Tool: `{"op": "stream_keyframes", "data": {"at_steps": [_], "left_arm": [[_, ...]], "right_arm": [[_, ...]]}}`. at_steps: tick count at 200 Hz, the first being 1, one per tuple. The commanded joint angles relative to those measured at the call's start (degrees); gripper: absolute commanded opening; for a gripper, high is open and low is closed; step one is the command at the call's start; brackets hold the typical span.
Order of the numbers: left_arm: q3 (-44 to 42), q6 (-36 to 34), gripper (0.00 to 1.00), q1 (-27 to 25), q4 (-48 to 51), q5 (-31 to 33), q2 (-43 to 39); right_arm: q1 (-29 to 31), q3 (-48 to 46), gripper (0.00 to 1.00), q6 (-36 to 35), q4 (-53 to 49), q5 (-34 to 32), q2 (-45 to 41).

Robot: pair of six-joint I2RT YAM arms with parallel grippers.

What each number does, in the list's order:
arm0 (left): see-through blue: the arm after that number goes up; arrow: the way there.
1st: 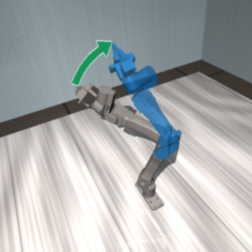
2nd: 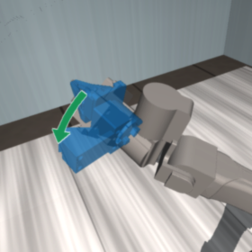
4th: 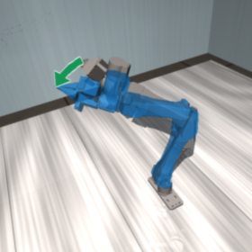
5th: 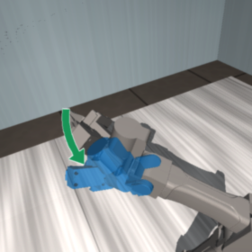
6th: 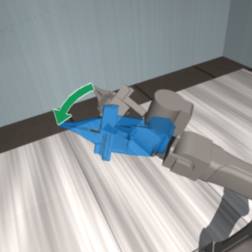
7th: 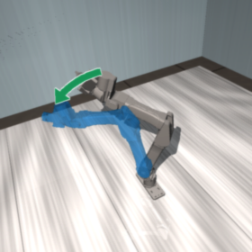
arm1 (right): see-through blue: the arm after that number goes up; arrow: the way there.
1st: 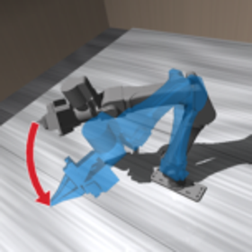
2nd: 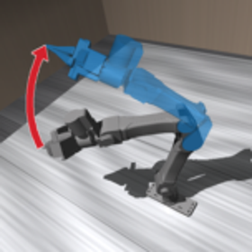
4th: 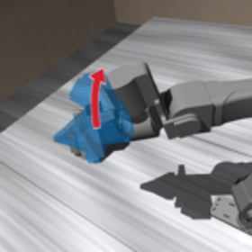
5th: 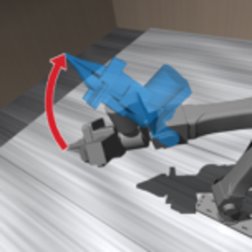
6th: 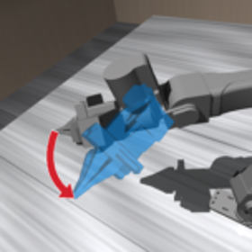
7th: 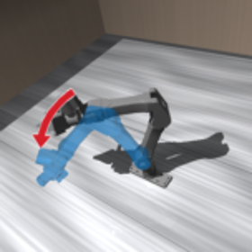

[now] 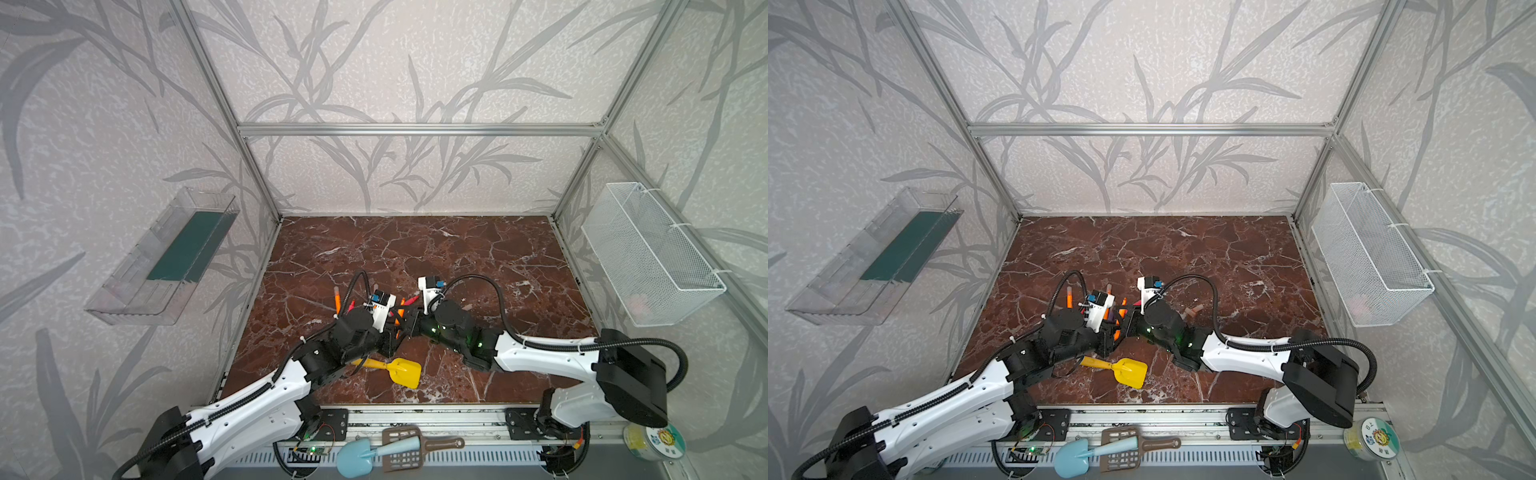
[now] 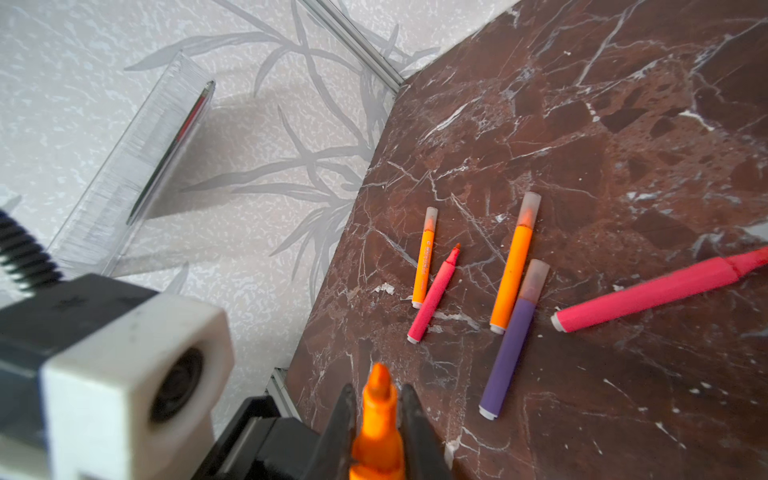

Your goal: Insert the pens into the pen caps

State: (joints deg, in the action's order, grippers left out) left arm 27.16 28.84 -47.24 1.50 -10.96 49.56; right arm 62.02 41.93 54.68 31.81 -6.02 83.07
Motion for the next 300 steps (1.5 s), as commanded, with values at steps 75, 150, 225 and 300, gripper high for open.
{"op": "stream_keyframes", "data": {"at_steps": [75, 150, 225, 300], "left_arm": [[-3.45, -0.29, 0.17, -0.17, -6.41, 4.52, -4.06], [-4.92, -0.40, 0.14, -0.20, -8.43, 3.62, -5.84], [0.04, -5.53, 0.00, 0.67, -8.59, 16.08, -4.73], [-15.86, -8.89, 0.00, 1.45, -26.71, 20.76, -4.73]], "right_arm": [[2.41, -0.80, 0.00, 2.43, 4.49, -2.19, 3.18], [2.91, -1.96, 0.00, 4.21, 6.99, -3.60, 3.64], [3.10, -5.04, 0.66, -0.44, -8.06, -11.04, -8.57], [2.16, -14.33, 0.81, -0.17, -44.35, -34.47, -33.22]]}}
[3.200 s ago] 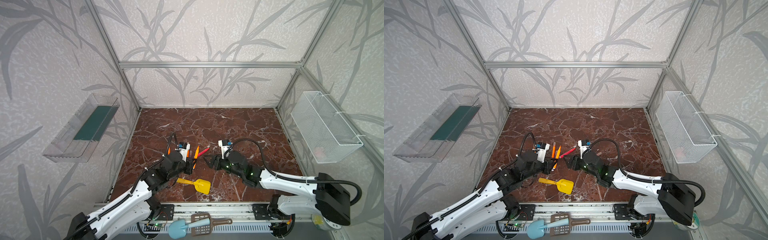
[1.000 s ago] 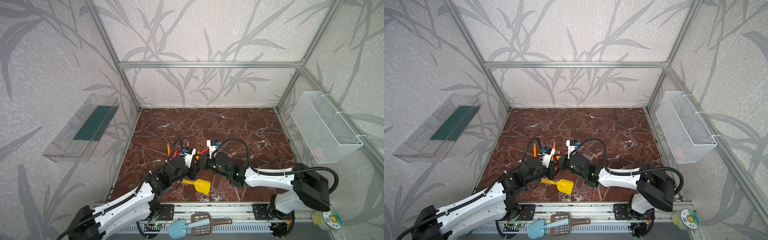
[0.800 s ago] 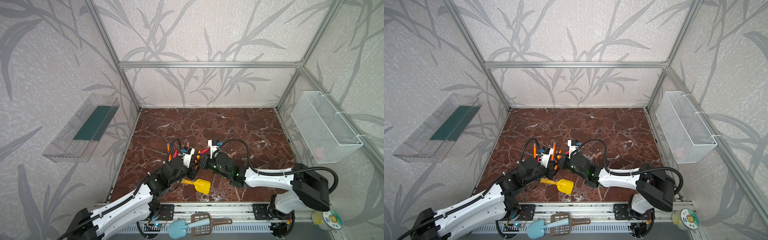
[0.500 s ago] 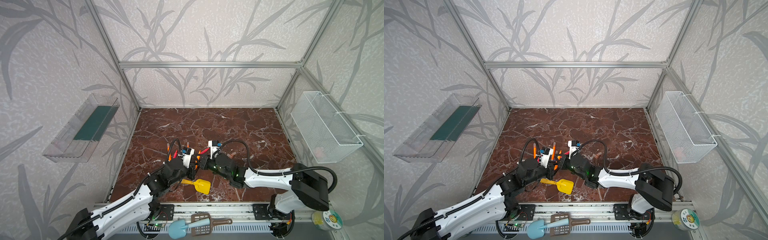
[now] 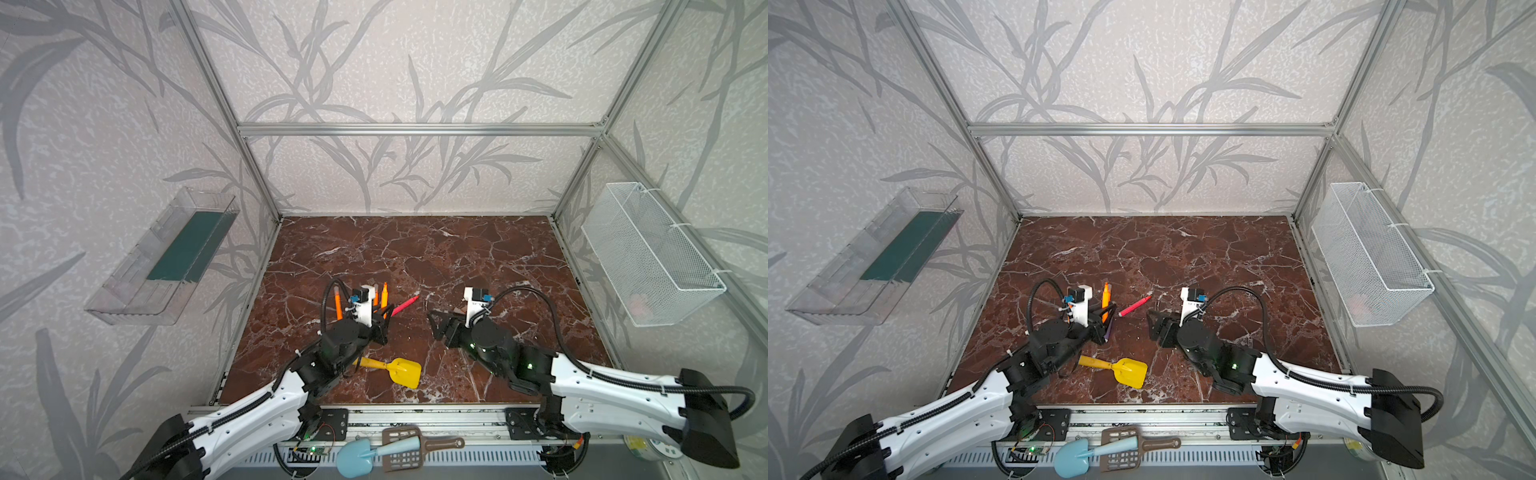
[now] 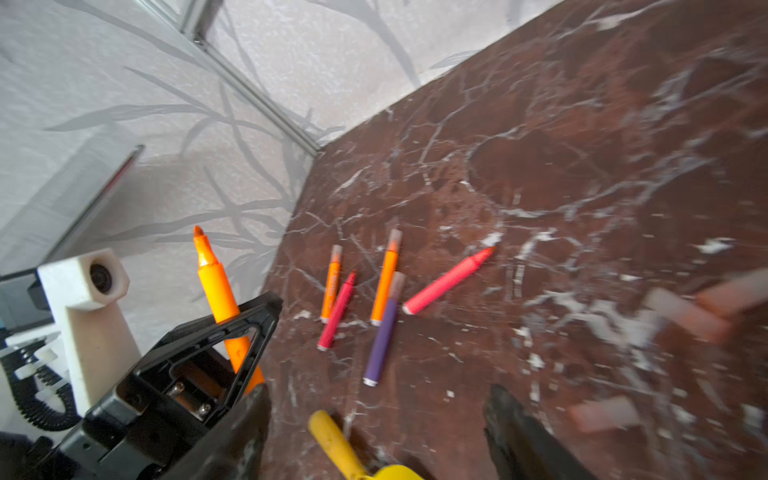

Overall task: Insert the pens into the pen caps
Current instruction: 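Move the right gripper to the loose pink caps and lower over one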

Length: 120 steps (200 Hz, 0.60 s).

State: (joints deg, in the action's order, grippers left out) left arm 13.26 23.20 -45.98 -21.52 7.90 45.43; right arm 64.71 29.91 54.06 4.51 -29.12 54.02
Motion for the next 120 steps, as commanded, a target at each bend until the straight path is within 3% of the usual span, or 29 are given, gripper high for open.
{"op": "stream_keyframes", "data": {"at_steps": [1, 37, 64, 120], "left_arm": [[-1.94, -3.30, 0.00, 0.18, -3.35, 1.87, -0.69], [-4.40, -4.36, 0.00, 0.18, -4.50, -3.38, -5.78], [-5.53, -5.00, 0.00, 0.18, -1.26, -3.34, -11.39], [-5.74, -4.74, 0.00, 0.15, 3.42, -2.34, -16.00]], "right_arm": [[-0.63, -2.40, 0.81, 0.52, -17.33, -11.51, -4.31], [-7.13, -6.08, 0.81, -0.36, -16.86, -7.59, -5.94], [-13.64, -4.03, 0.80, -2.46, -17.54, -1.23, -0.12], [-19.31, -2.12, 0.74, -2.99, -18.12, 0.37, 8.88]]}}
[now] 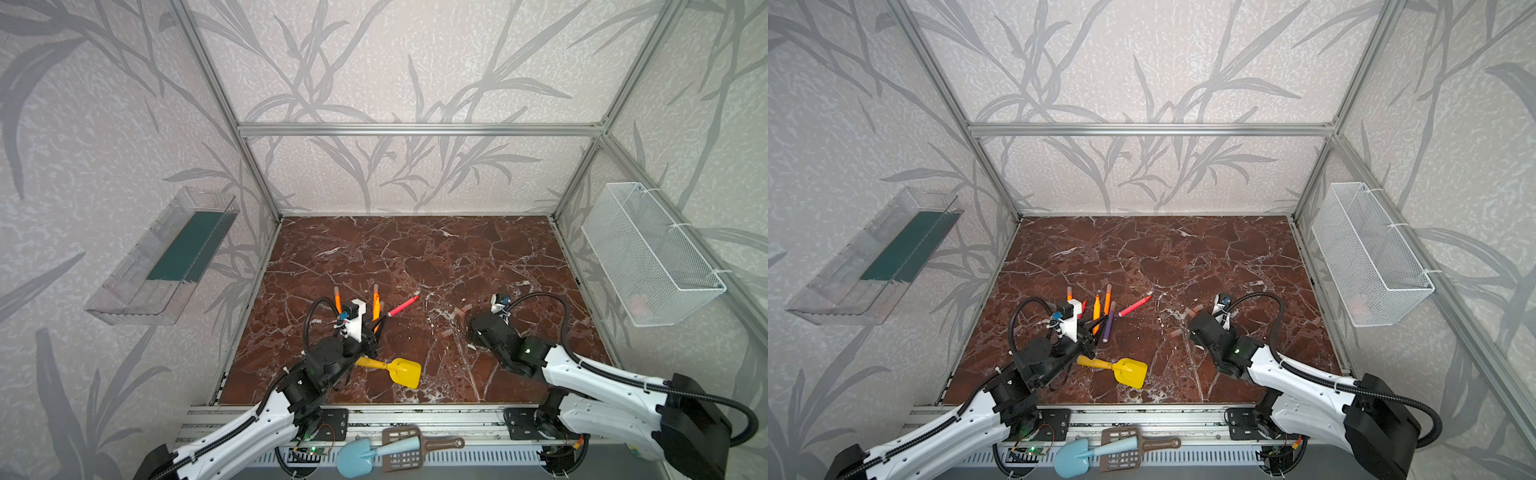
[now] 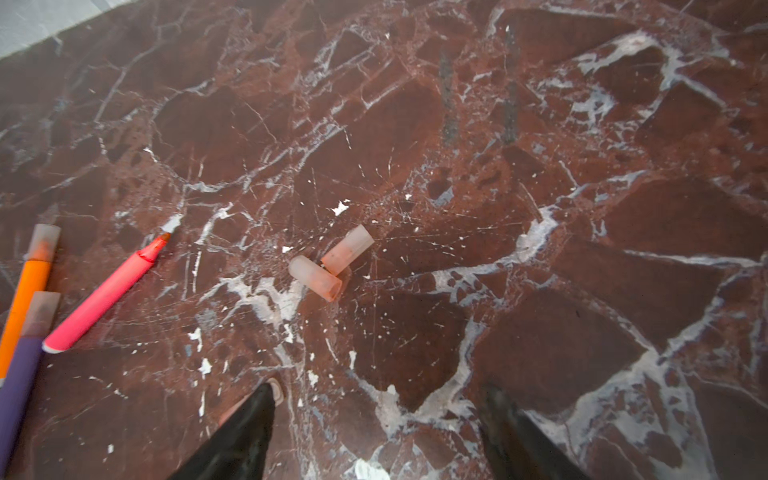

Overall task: Insert the pens into the pen caps
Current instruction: 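Move the right gripper to the loose pink caps and lower over one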

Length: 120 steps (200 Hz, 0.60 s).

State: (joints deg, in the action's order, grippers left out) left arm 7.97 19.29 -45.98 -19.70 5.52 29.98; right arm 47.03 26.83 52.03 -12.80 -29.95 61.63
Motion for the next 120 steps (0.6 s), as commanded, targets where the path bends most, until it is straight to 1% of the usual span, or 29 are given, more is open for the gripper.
{"op": "stream_keyframes", "data": {"at_steps": [1, 32, 53, 77, 88, 120], "left_arm": [[-0.43, -0.83, 0.00, 0.12, 1.56, 0.07, -0.50], [-0.15, -0.74, 0.00, 0.18, 0.07, 0.04, 1.83], [0.20, -0.57, 0.00, 0.14, -0.88, -0.08, 3.68], [0.37, -0.52, 0.00, 0.17, -1.47, 0.18, 4.88], [0.37, -0.57, 0.00, 0.21, -1.74, 0.39, 5.10], [0.38, -0.74, 0.00, 0.11, -1.74, 0.44, 5.13]], "right_arm": [[-1.70, 0.95, 0.74, -0.92, -0.69, 1.29, 1.33], [-2.55, 1.53, 0.71, -2.31, 5.00, 6.73, 4.86], [-2.55, 5.31, 0.71, -3.91, 5.85, 12.00, 9.62], [-1.92, 8.82, 0.68, -4.22, 8.44, 16.47, 16.72], [-0.97, 10.98, 0.67, -4.13, 8.33, 16.88, 20.17], [1.46, 17.39, 0.67, -3.81, 3.03, 14.32, 28.63]]}}
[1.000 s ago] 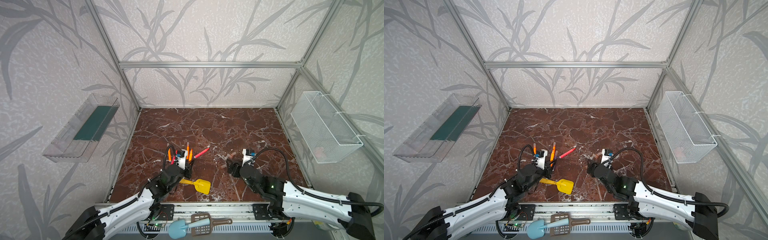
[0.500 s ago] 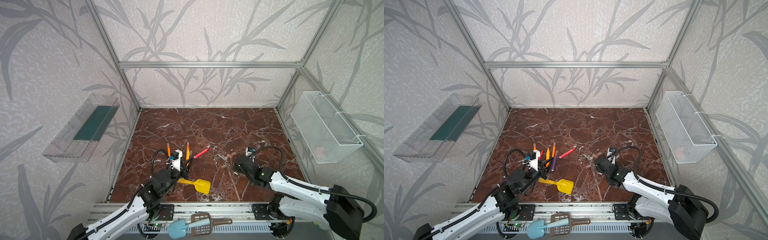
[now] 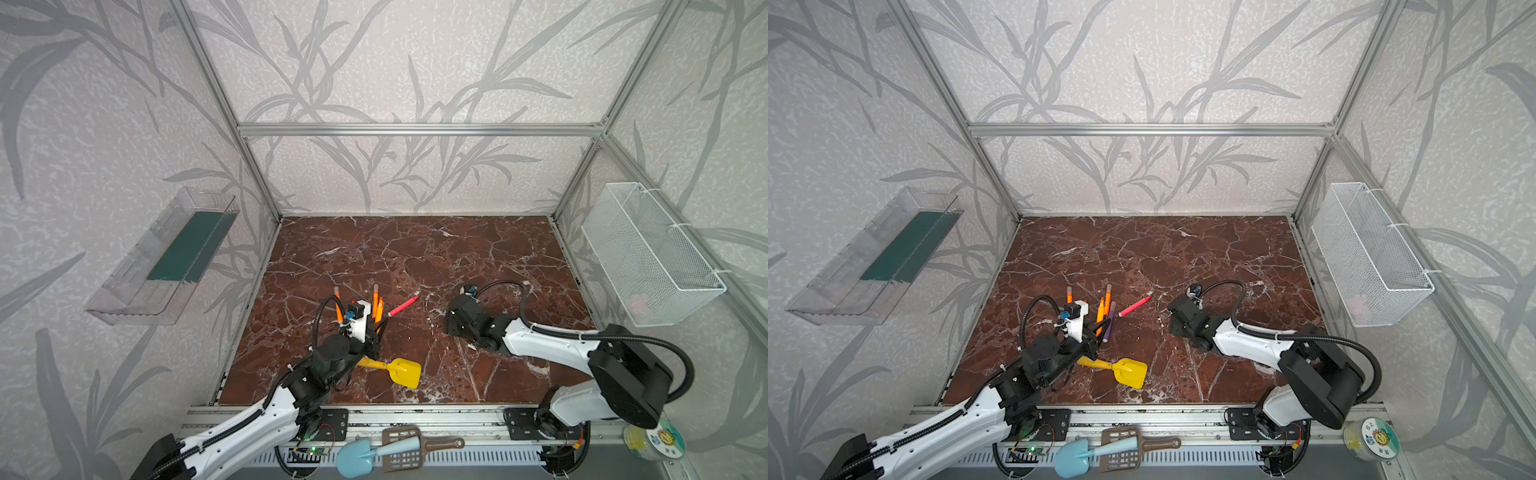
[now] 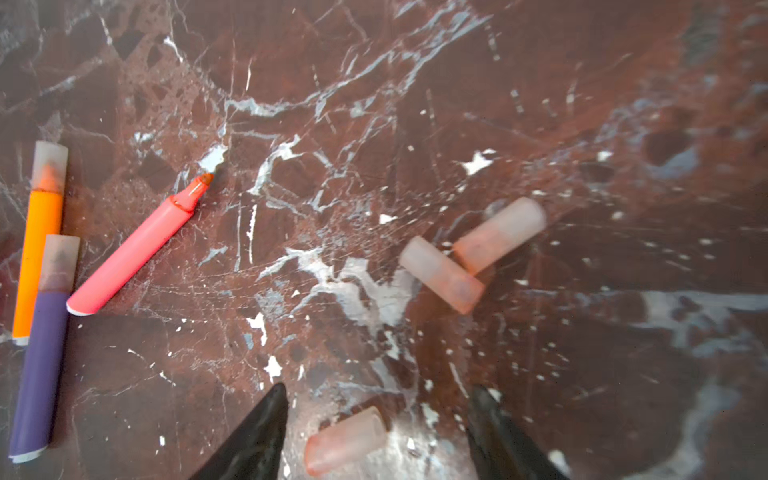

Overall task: Insert the pens into the pen caps
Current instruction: 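Move the right gripper to the loose pink caps and lower over one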

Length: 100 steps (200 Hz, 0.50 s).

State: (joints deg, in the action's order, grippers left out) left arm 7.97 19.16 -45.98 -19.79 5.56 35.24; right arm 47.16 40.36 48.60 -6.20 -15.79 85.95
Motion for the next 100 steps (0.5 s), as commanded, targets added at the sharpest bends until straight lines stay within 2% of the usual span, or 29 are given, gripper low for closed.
{"op": "stream_keyframes", "data": {"at_steps": [1, 30, 64, 100], "left_arm": [[0.38, -0.57, 0.00, 0.15, -1.65, 0.36, -0.11], [0.29, -0.83, 0.00, 0.17, -1.65, 0.60, -0.09], [0.29, -0.88, 0.00, 0.18, -1.65, 0.42, -0.18], [0.24, -0.83, 0.00, 0.18, -1.70, 0.24, -0.19]], "right_arm": [[1.39, 4.03, 0.67, -0.41, -3.79, 0.11, 4.44], [3.08, 6.08, 0.64, 0.15, -6.26, -1.76, 7.47], [6.55, 7.34, 0.64, 1.53, -12.12, -8.32, 7.04], [7.07, 6.03, 0.60, 3.17, -14.28, -9.87, 7.05]]}}
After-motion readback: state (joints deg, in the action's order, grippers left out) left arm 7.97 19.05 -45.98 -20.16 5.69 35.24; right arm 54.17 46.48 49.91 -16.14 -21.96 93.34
